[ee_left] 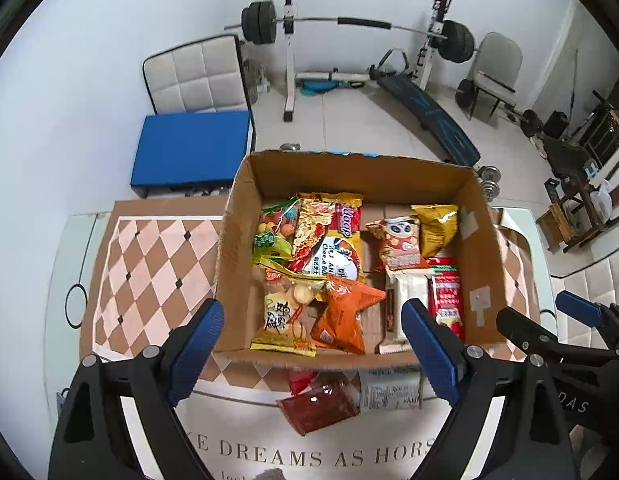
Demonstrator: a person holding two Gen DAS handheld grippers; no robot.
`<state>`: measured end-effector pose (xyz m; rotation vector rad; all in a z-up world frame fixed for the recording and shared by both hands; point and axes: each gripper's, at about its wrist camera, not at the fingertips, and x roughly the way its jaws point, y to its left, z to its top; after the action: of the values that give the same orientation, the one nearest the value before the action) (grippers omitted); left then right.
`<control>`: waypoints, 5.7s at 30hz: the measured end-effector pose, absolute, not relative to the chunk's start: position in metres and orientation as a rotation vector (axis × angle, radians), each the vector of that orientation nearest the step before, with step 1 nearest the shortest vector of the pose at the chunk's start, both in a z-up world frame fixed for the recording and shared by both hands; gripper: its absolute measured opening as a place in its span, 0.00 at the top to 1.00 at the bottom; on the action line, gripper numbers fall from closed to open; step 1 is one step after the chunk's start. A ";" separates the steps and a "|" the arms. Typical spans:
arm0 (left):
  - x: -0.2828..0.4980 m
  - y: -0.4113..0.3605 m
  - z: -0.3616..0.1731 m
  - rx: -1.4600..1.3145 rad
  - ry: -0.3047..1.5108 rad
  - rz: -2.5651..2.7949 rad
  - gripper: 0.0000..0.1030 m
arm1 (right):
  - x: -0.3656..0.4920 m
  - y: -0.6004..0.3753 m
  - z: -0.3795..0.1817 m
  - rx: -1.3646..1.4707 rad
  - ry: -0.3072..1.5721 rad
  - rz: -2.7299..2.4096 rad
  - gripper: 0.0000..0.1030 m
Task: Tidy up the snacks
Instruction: 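Move both tools back down to the snacks on the table, then grasp the dark red pouch with left tool while right tool grasps white wafer bag, then carry both held snacks into the box and open both tools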
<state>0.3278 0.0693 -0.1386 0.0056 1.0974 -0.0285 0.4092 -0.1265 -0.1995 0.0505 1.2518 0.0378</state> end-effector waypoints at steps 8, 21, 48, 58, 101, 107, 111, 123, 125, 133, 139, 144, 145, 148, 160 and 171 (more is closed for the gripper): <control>0.287 0.067 -0.114 0.027 1.035 -0.035 0.12 | 0.365 -0.130 -0.168 0.071 1.190 0.036 0.09; 0.252 0.086 -0.180 0.108 1.145 0.039 0.12 | 0.328 -0.132 -0.236 0.219 1.368 0.087 0.09; 0.250 0.022 -0.331 0.594 1.271 -0.290 0.12 | 0.302 -0.177 -0.391 0.403 1.603 0.013 0.78; 0.243 -0.022 -0.362 0.678 1.382 -0.458 0.28 | 0.281 -0.194 -0.376 0.333 1.681 0.135 0.21; 0.203 0.050 -0.394 -0.063 1.764 -0.150 0.41 | 0.294 -0.126 -0.405 0.095 1.827 0.176 0.14; 0.190 0.049 -0.399 -0.046 1.761 -0.102 0.39 | 0.284 -0.103 -0.411 0.013 1.831 0.110 0.14; 0.196 0.030 -0.397 0.057 1.732 -0.102 0.40 | 0.284 -0.067 -0.417 -0.043 1.809 0.050 0.17; 0.178 0.036 -0.364 -0.040 1.662 -0.074 0.48 | 0.259 -0.045 -0.402 0.000 1.740 0.031 0.26; 0.179 0.049 -0.354 -0.065 1.655 -0.086 0.48 | 0.256 -0.045 -0.398 0.024 1.729 0.037 0.26; 0.207 0.069 -0.274 -0.189 1.528 -0.153 0.48 | 0.259 -0.054 -0.329 0.147 1.632 0.123 0.26; 0.266 0.075 -0.203 -0.274 1.419 -0.238 0.48 | 0.317 -0.081 -0.253 0.250 1.508 0.170 0.26; 0.335 0.063 -0.197 -0.276 1.431 -0.266 0.48 | 0.375 -0.109 -0.209 0.296 1.423 0.171 0.26; 0.343 0.063 -0.203 -0.277 1.443 -0.258 0.47 | 0.383 -0.109 -0.210 0.294 1.417 0.165 0.26; 0.371 0.063 -0.223 -0.272 1.491 -0.234 0.47 | 0.413 -0.120 -0.224 0.302 1.431 0.153 0.26; 0.426 0.066 -0.297 -0.245 1.691 -0.189 0.46 | 0.469 -0.106 -0.308 0.292 1.537 0.162 0.25; 0.424 0.070 -0.296 -0.198 1.678 -0.177 0.18 | 0.467 -0.103 -0.331 0.265 1.630 0.161 0.13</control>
<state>0.4240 0.0696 -0.2964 -0.1983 1.6775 -0.1768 0.4670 -0.1026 -0.3312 0.2654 1.6297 0.1613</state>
